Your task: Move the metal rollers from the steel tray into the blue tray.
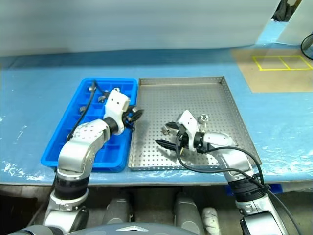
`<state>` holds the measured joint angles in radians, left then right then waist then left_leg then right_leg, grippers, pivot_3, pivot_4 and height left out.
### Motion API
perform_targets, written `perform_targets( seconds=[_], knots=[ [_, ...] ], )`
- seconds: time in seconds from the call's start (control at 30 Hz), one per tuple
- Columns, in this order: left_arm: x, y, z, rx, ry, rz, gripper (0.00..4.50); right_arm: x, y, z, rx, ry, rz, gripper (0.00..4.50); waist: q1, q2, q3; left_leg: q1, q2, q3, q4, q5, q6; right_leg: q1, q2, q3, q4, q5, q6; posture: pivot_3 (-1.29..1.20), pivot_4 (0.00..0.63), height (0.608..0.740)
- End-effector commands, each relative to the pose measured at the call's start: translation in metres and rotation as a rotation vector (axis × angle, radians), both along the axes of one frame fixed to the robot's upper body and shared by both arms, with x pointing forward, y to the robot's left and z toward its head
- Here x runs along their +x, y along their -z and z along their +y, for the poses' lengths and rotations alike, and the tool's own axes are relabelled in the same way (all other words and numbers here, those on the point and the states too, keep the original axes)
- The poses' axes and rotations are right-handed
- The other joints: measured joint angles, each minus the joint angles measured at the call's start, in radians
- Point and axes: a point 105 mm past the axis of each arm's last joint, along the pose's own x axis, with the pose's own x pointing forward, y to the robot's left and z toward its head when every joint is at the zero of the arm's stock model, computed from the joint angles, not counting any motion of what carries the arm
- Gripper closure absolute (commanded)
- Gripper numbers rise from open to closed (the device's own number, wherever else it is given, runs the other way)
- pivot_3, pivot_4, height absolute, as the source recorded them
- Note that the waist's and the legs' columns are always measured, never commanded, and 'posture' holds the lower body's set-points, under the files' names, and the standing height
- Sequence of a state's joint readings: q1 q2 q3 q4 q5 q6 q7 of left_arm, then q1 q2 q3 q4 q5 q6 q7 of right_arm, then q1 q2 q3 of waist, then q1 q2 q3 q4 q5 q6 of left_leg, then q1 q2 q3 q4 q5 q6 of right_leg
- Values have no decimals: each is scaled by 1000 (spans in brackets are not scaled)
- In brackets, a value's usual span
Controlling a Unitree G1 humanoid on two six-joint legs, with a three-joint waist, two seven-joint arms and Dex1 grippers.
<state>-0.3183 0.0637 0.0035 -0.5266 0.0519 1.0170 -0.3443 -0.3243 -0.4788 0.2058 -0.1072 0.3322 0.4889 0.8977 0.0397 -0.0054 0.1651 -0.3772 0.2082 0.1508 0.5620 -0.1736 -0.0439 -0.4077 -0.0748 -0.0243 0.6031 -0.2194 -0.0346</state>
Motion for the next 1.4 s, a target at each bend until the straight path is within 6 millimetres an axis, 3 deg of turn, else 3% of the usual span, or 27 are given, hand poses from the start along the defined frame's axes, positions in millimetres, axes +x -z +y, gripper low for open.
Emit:
perform_targets(
  seconds=[0.03, 0.23, 0.5, 0.93, 1.13, 1.4],
  knots=[
    [-11, -13, 29, -34, -242, -45, 3184, 2, -8, 8, 8, -59, -40, 0, 7, -1, 0, -1, 0, -1, 0, 0, 0, 0, 0, -1, -1, 0, 0, 90, 150, 740],
    [-35, -1, 69, -61, -541, 22, 3184, 3, -5, 20, 9, -135, -24, 0, 38, -1, 1, -4, 0, -2, 0, -1, 1, -1, 0, -2, -3, 0, 0, 183, 150, 740],
    [-46, 15, 83, -99, -631, 104, 3184, 6, -4, 26, 7, -182, -23, 0, 83, -2, 1, -7, 0, -3, 0, -1, 2, -3, 0, -3, -5, 0, 0, 233, 150, 740],
    [-20, -9, 81, -97, -520, -40, 3184, 7, -4, 28, 12, -175, -28, 0, 91, -3, 2, -9, 0, -3, 0, -1, 2, -6, 0, -3, -4, 0, 0, 209, 150, 740],
    [-2, 2, 90, -77, -549, -18, 3184, 7, -4, 26, 9, -164, -32, 0, 89, -3, 2, -10, 0, -2, 0, -1, 2, -7, 0, -3, -3, 0, 0, 184, 150, 740],
    [13, 12, 79, -93, -452, -3, 3184, 5, -4, 24, 6, -152, -34, 0, 87, -3, 2, -10, 0, -2, 0, -1, 2, -8, 0, -3, -1, 0, 0, 164, 150, 740]
  ],
)
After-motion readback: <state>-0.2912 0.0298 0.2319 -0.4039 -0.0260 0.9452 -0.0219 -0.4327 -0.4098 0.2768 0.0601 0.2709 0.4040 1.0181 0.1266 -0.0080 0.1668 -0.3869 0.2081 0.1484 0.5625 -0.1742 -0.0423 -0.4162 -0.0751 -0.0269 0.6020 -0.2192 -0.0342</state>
